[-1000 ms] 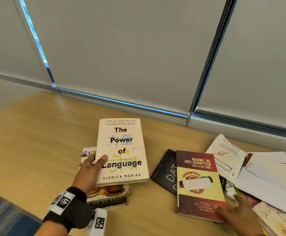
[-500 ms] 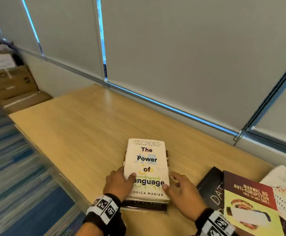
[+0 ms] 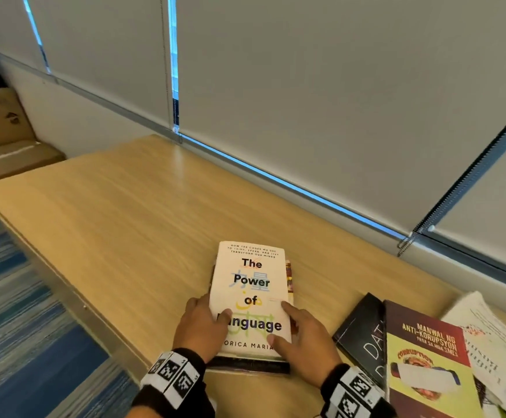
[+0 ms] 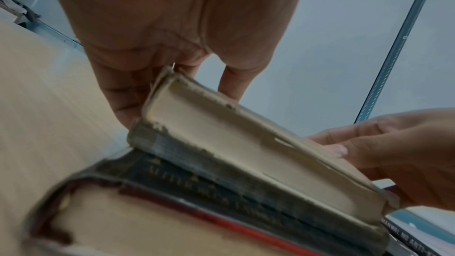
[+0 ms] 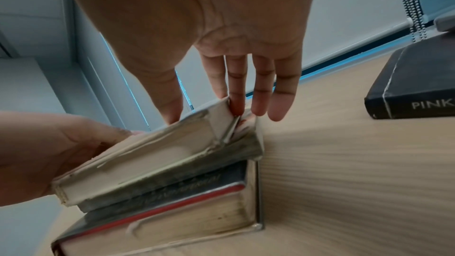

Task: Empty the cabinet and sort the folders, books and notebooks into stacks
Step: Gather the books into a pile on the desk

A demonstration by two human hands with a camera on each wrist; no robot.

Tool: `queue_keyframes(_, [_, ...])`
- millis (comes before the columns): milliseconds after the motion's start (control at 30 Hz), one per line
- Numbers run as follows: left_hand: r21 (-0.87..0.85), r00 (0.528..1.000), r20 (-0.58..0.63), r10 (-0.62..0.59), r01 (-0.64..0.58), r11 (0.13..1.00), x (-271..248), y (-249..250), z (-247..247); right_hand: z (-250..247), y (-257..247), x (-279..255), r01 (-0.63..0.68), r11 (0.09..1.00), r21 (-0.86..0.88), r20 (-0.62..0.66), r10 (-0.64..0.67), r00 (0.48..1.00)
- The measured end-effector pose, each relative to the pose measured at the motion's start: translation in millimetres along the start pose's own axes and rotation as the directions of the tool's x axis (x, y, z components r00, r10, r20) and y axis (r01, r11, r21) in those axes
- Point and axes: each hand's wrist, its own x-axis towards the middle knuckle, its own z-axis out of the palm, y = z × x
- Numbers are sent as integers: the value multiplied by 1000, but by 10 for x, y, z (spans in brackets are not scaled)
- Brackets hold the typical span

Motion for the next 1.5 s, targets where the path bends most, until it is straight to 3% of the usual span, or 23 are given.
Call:
queue_keyframes(267, [41, 1000, 9, 21, -21, 999, 4, 30, -6, 56, -42, -92, 22, 977, 210, -66, -8, 998])
queue_keyframes(433, [110, 999, 19, -37, 35, 993, -46, 80, -25, 0, -72, -133, 28, 971, 239, -28, -22, 999])
queue_keyframes(500, [150, 995, -81, 59, -46, 988, -160, 253, -35, -90, 9, -206, 4, 988, 154, -37, 1, 999])
queue_keyframes(567, [50, 971, -105, 213, -209, 977, -282, 573, 14, -217, 224, -353, -80, 994, 76, -84, 86, 993])
queue_keyframes(633, [-130, 950, 31, 311, -305, 944, -349, 919, 202, -372, 526, -573, -225, 974, -1, -150, 222, 964])
queue_keyframes(700, [-213, 910, 259, 325, -274, 938, -394, 1243, 499, -538, 863, -817, -398, 913, -86, -237, 369, 899])
queue_keyframes(800, [-83, 786, 573, 231, -225, 971, -431, 1626, 1020, -722, 1351, -1091, -642, 762, -89, -348, 580, 737])
queue_keyframes(867, [-27, 736, 659, 156, -184, 983, -429, 1767, 1345, -767, 1605, -1186, -729, 685, 15, -346, 687, 639])
queue_keyframes(967, [80, 765, 639, 73, -161, 984, -315, 1779, 1734, -747, 1788, -1224, -724, 664, 186, -290, 742, 605])
queue_keyframes(1067, [160, 810, 587, -10, -104, 982, -193, 1763, 1864, -715, 1801, -1234, -707, 683, 182, -308, 722, 619])
queue_keyframes(1300, [168, 848, 510, -147, 69, 983, -120, 1637, 1987, -764, 1889, -1278, -646, 729, 227, -271, 684, 677])
queue_keyframes(1400, [176, 885, 443, -146, 74, 982, -198, 1622, 1959, -758, 1910, -1326, -606, 755, 252, -283, 656, 699])
queue_keyframes(1500, [34, 886, 453, -103, 98, 995, -199, 1606, 1900, -755, 1940, -1366, -577, 765, 285, -289, 643, 710])
